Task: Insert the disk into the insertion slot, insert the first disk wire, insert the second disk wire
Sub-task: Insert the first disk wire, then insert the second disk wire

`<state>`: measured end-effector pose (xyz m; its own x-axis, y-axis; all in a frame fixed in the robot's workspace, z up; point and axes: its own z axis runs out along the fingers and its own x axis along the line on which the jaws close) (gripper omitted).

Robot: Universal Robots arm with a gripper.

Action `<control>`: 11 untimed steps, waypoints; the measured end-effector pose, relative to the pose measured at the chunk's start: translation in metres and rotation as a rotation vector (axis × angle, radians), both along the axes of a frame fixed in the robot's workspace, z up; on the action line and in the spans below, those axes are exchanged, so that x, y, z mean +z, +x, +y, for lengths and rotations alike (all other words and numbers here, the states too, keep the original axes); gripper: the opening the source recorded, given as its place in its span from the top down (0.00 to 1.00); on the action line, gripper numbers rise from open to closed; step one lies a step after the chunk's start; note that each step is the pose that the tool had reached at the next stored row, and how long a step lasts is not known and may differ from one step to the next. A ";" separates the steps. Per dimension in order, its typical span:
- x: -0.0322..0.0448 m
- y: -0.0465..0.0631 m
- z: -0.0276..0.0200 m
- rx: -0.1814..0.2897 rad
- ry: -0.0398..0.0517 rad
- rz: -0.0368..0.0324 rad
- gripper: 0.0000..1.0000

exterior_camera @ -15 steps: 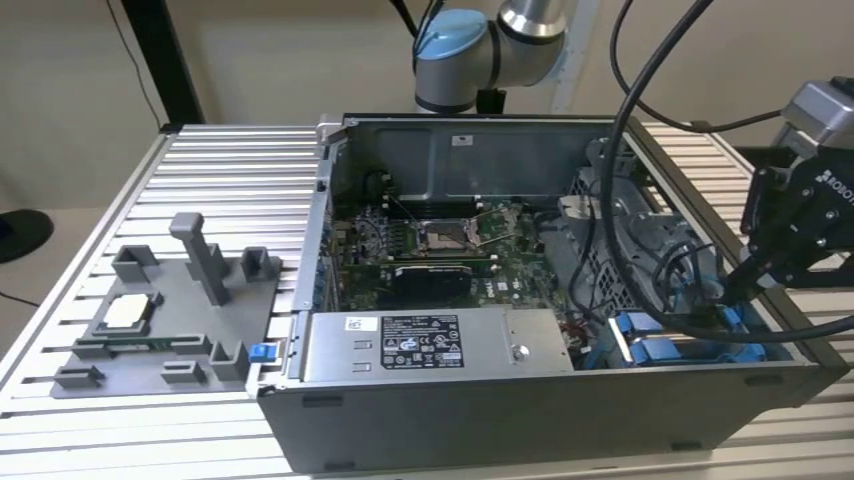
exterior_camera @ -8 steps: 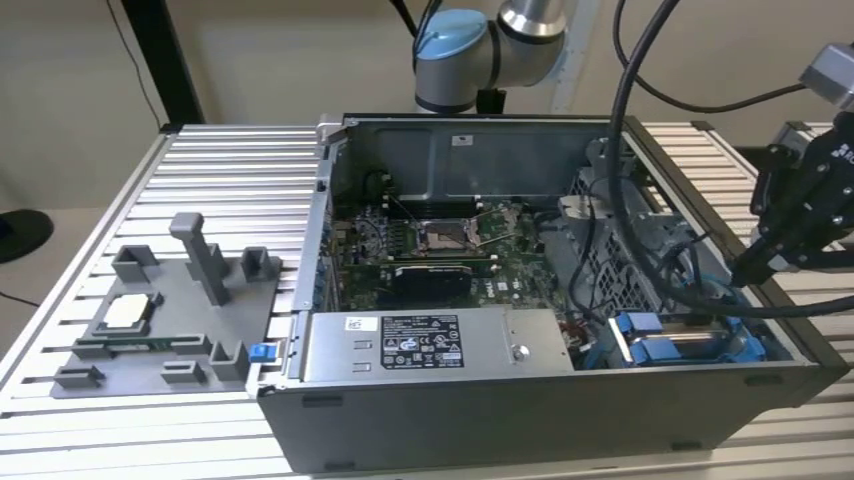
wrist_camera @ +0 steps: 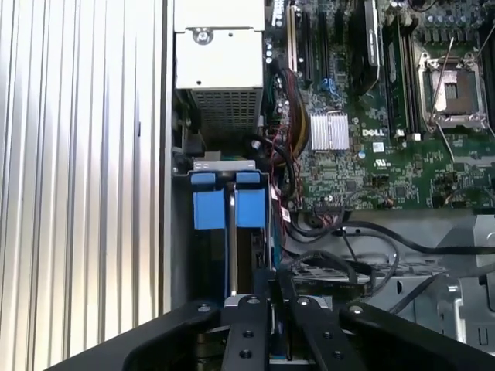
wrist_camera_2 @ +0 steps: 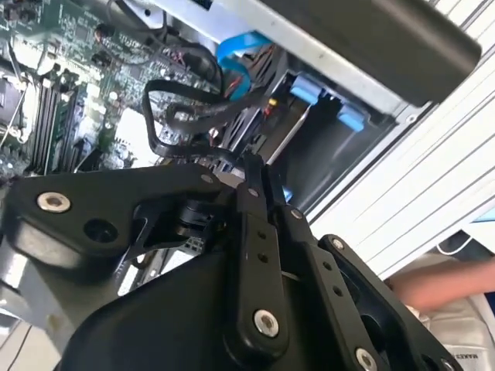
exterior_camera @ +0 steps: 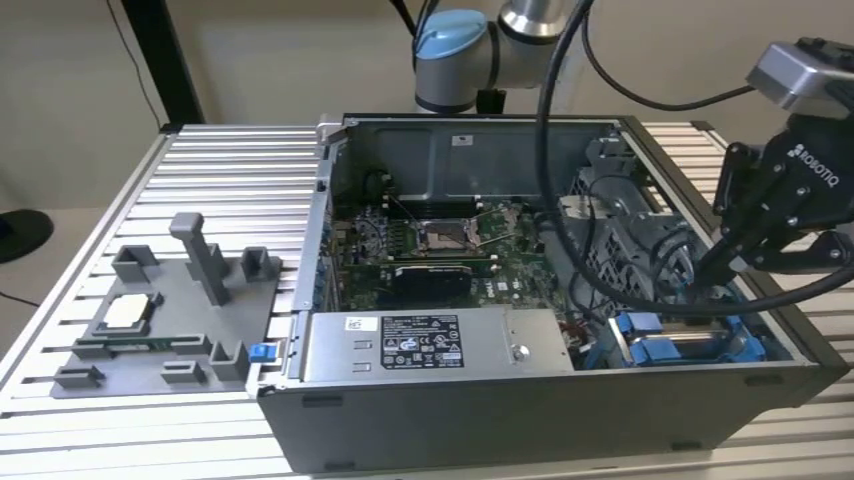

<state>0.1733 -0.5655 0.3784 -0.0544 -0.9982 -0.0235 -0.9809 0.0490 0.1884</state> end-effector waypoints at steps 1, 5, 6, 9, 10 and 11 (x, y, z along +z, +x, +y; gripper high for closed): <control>0.0000 -0.005 -0.0001 0.000 0.0000 -0.0023 1.00; 0.0000 -0.013 -0.0005 0.001 0.0001 -0.0445 1.00; 0.0000 -0.013 -0.0005 0.002 0.0002 -0.0630 1.00; 0.0000 -0.017 -0.0010 0.002 0.0001 -0.1124 1.00; 0.0000 -0.020 -0.0016 0.002 0.0001 -0.1213 1.00; 0.0000 -0.023 -0.0022 0.002 -0.0001 -0.1286 1.00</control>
<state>0.1505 -0.5677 0.3784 -0.0487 -0.9984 -0.0300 -0.9970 0.0468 0.0611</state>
